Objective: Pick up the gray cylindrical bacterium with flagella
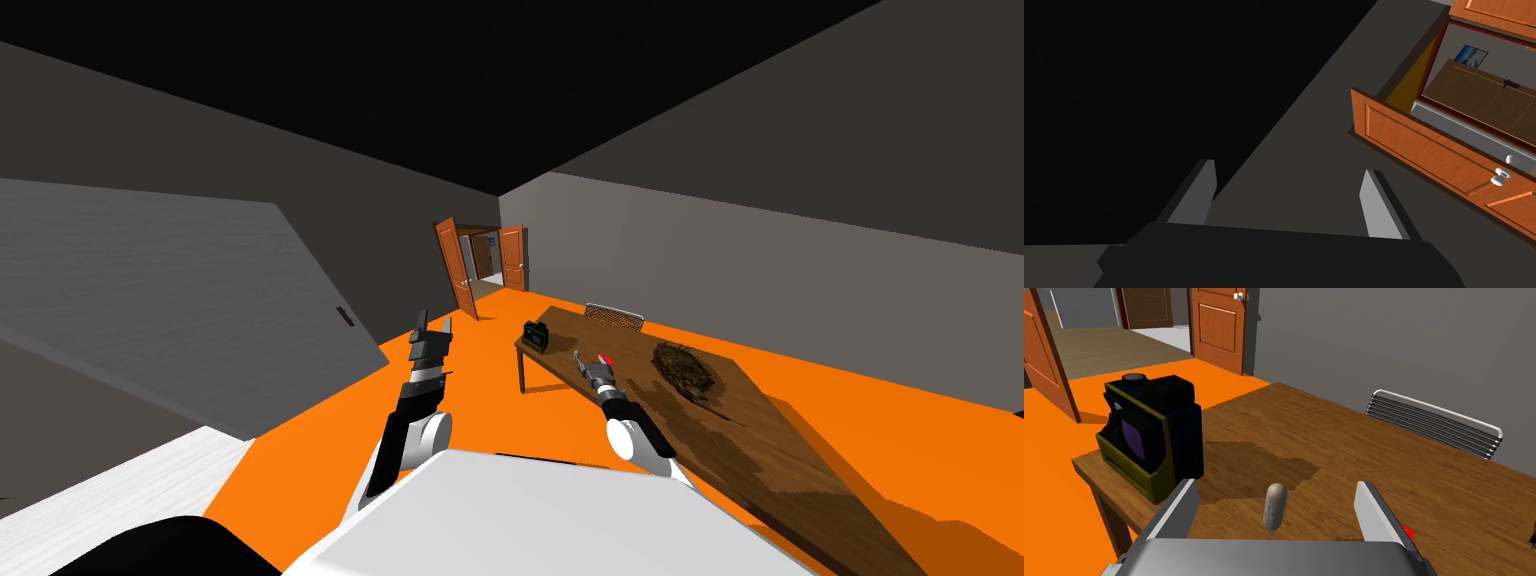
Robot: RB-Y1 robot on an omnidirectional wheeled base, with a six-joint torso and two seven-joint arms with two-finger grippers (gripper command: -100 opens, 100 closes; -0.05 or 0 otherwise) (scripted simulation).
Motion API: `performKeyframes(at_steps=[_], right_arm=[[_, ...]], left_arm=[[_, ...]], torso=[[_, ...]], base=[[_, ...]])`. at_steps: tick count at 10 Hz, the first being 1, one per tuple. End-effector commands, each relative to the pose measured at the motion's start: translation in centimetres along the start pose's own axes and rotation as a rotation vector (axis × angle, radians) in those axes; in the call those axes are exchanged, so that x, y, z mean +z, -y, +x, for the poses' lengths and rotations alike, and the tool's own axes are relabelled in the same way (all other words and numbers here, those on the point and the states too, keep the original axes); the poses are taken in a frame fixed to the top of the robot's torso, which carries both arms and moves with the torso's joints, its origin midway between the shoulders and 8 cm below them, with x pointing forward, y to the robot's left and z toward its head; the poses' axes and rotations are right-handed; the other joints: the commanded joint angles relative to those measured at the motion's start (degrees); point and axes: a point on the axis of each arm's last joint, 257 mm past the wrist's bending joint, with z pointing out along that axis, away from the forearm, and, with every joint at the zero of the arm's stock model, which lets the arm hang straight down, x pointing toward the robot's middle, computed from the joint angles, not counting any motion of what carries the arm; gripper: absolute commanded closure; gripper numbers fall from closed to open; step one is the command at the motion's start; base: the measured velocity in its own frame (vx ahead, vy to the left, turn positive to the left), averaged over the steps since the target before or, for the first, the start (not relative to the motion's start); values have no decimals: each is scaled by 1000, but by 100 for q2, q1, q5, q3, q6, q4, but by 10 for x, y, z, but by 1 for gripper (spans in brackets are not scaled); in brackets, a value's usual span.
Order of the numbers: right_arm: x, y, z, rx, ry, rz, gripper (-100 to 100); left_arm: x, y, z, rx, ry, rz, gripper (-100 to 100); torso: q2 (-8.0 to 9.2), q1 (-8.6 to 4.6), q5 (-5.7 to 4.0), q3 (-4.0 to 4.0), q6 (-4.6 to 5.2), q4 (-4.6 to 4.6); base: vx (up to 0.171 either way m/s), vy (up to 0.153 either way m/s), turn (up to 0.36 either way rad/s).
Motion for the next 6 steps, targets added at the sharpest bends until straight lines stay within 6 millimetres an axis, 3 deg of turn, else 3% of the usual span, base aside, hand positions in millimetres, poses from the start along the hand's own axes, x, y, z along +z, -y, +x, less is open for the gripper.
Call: performKeyframes(at_steps=[1,2,3,6], right_arm=[[6,11,-17,75,51,24,-100],[9,18,-30,131,92,43,-100],[9,19,-31,138,95,45,-100],[14,45,-69,304,222,100,-100]], left_arm=[[0,0,0,0,0,0,0],[0,0,0,0,0,0,0],[0,0,0,0,0,0,0],[0,0,0,0,0,0,0]], torso=[[0,0,0,0,0,0],[-2,1,0,-1,0,0],[-6,-2,0,-3,0,-1],[-11,1,1,-6,1,-3]], base=[[22,-20,-15],[35,-30,-30],[31,-20,-6],[49,-19,-44]])
